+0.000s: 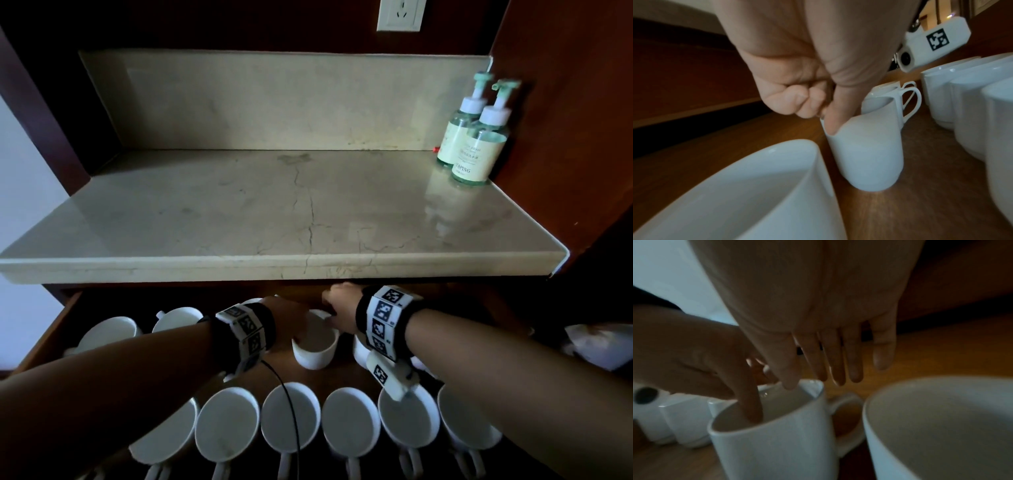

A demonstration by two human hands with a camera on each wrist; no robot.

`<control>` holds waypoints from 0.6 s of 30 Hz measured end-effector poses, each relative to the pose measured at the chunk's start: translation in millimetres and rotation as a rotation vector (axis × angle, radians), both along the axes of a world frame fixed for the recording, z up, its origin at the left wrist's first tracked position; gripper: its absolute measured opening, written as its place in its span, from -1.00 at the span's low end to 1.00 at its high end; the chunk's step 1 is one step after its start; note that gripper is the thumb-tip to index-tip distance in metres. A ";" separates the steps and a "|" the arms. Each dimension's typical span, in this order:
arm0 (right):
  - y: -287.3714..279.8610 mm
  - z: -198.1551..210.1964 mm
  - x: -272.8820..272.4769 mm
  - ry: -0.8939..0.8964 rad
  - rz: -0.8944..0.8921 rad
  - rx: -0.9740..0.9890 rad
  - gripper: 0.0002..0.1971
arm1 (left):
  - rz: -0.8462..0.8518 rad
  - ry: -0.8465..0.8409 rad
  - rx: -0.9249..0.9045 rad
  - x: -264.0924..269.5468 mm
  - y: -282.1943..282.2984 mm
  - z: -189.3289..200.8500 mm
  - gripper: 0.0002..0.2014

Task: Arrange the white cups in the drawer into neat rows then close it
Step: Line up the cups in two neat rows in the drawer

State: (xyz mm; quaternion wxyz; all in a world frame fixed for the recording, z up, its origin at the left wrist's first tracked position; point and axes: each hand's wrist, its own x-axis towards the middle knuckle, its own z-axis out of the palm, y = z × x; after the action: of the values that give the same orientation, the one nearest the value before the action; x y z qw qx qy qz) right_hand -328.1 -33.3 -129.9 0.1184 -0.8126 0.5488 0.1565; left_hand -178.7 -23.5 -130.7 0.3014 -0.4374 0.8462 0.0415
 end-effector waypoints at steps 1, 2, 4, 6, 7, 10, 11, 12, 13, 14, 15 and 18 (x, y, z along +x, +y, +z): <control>-1.2 -5.1 5.3 0.033 -0.029 0.037 -0.61 | 0.014 0.062 -0.033 1.0 -1.8 -1.9 -0.64; -2.5 -10.8 10.0 0.091 -0.035 0.071 -0.62 | 0.024 0.050 -0.046 3.4 -4.8 -5.4 -0.64; -2.3 -14.1 14.1 0.210 -0.051 0.085 -0.62 | 0.113 0.078 -0.030 7.9 -1.9 -1.9 -0.62; -4.1 -15.3 13.5 0.221 -0.046 0.085 -0.65 | 0.111 0.138 -0.023 10.7 0.6 -0.7 -0.62; -3.8 -14.6 13.6 0.211 -0.050 0.090 -0.66 | 0.108 0.172 -0.033 12.5 -0.6 -4.1 -0.62; -6.5 -20.9 14.0 0.250 -0.115 0.128 -0.69 | 0.150 0.211 -0.073 12.4 -3.9 -13.2 -0.55; -5.9 -20.8 15.6 0.215 -0.159 0.141 -0.70 | 0.138 0.167 -0.078 10.2 -3.1 -14.4 -0.51; -6.8 -20.3 17.8 0.197 -0.180 0.162 -0.70 | 0.118 0.088 -0.078 7.9 -1.4 -15.8 -0.48; -6.2 -19.0 19.5 0.187 -0.181 0.169 -0.70 | 0.097 0.027 -0.067 5.3 1.9 -14.7 -0.46; -4.3 -17.0 20.3 0.172 -0.195 0.170 -0.68 | 0.084 -0.009 -0.049 1.8 4.2 -14.0 -0.47; -3.9 -16.7 20.9 0.165 -0.204 0.169 -0.66 | 0.092 -0.017 -0.040 -2.0 5.0 -14.5 -0.48; -3.6 -22.0 16.2 0.142 -0.215 0.148 -0.61 | 0.131 -0.076 0.007 -5.9 3.8 -12.8 -0.56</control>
State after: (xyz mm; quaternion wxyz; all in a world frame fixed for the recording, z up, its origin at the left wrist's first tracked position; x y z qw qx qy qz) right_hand -311.8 -36.9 -151.8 0.1550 -0.7249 0.6268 0.2399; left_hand -184.5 -19.7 -143.5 0.3314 -0.4922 0.8036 0.0475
